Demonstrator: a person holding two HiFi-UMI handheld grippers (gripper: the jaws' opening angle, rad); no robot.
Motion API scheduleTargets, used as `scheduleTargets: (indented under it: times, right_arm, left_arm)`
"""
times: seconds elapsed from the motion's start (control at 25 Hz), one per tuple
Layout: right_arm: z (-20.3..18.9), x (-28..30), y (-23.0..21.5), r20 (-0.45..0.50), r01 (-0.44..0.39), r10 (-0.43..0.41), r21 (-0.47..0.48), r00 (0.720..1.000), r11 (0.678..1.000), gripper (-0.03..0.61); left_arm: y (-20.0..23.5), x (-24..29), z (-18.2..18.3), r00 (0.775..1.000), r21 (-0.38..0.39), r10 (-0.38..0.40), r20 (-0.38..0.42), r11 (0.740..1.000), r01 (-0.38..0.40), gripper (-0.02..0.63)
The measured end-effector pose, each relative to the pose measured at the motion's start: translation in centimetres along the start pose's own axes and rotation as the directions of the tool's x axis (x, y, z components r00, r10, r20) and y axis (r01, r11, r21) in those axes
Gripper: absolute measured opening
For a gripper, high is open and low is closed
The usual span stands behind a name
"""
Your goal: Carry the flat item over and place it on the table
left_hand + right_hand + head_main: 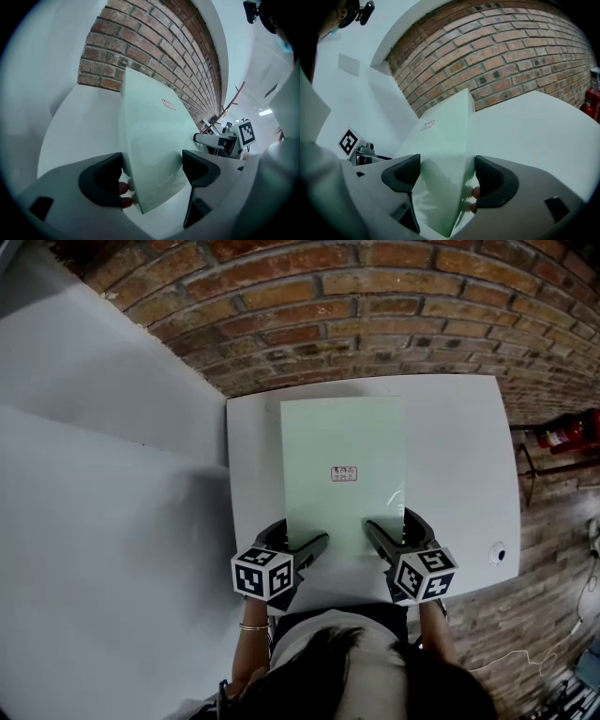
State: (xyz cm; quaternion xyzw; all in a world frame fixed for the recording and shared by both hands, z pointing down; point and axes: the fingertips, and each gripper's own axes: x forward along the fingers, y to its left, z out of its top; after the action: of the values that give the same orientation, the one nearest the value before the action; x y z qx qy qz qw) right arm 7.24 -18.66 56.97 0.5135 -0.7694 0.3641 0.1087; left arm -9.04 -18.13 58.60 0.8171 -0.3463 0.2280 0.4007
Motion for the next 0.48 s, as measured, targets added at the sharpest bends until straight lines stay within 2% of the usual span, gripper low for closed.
scheduleTargets:
  times: [0.48]
  right_arm:
    - [-0.66, 0.73, -0.85, -0.024, 0.003, -0.003, 0.010, 1.000, 1.000, 0.379]
  left_arm:
    - [0.48, 0.95, -0.61, 1.000, -0.036, 0.003, -0.017, 0.999, -0.003, 0.419]
